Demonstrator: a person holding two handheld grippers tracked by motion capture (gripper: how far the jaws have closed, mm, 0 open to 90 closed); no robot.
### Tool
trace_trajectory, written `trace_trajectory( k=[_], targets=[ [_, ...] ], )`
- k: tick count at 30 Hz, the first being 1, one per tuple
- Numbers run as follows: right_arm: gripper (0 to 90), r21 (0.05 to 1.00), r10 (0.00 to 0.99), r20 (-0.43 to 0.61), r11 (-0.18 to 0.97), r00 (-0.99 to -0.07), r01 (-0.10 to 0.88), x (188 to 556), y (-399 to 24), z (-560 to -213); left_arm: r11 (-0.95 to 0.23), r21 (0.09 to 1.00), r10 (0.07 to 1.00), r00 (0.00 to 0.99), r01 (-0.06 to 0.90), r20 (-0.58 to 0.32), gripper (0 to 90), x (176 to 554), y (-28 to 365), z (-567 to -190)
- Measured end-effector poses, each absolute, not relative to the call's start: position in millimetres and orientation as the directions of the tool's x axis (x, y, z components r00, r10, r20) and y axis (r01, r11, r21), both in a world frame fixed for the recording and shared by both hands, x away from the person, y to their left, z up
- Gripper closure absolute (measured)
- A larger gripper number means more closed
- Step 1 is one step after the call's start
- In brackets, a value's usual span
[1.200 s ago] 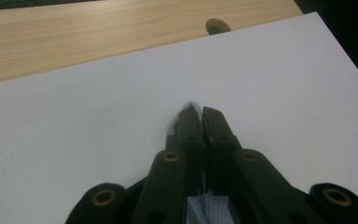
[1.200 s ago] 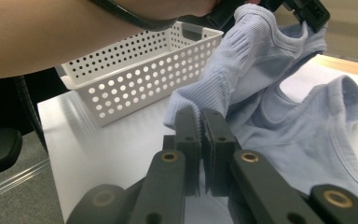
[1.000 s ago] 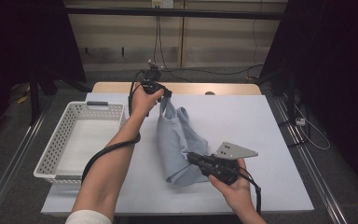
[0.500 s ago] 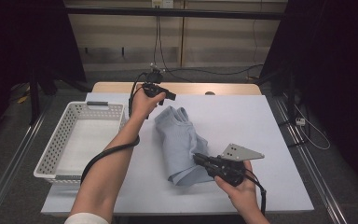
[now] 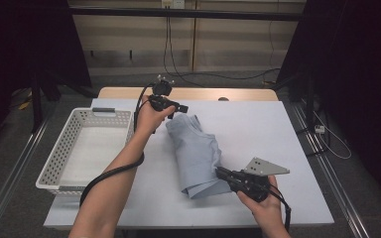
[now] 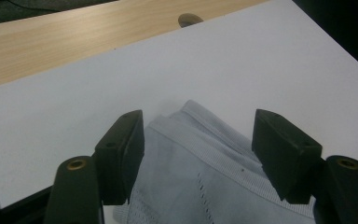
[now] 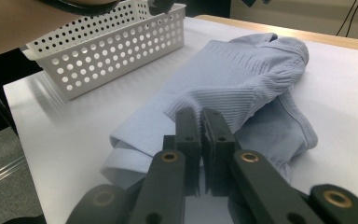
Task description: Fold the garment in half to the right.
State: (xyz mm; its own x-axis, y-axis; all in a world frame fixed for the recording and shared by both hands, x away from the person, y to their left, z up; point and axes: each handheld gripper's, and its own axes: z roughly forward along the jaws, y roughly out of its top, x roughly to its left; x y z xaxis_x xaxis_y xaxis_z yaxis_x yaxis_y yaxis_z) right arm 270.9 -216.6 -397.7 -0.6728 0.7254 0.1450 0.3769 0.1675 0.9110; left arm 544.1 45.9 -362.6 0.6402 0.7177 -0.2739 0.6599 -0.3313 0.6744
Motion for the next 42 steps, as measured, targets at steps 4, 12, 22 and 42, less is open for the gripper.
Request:
trace_trajectory(
  k=[4,12,22,42],
  targets=[
    [86.8,0.909,0.729,0.135,0.178,-0.671,0.377,270.6,-219.5,-399.0,-0.339,0.676,0.717,0.645,0.654,-0.264,27.7,540.3,46.7,-362.4],
    [86.9,0.900,0.740,0.123,0.198,-0.661,0.389,269.0,-227.1,-403.4,-0.357,0.675,0.714,0.655,0.645,-0.248,22.2,533.3,48.5,-366.3],
    [86.8,0.872,0.753,0.106,0.243,-0.649,0.424,265.0,-234.5,-414.5,-0.360,0.683,0.714,0.659,0.636,-0.237,18.5,526.2,52.9,-368.0],
    [85.8,0.823,0.756,0.102,0.300,-0.646,0.482,265.1,-233.0,-435.0,-0.377,0.682,0.714,0.666,0.626,-0.217,17.5,515.5,58.8,-374.7]
  ],
)
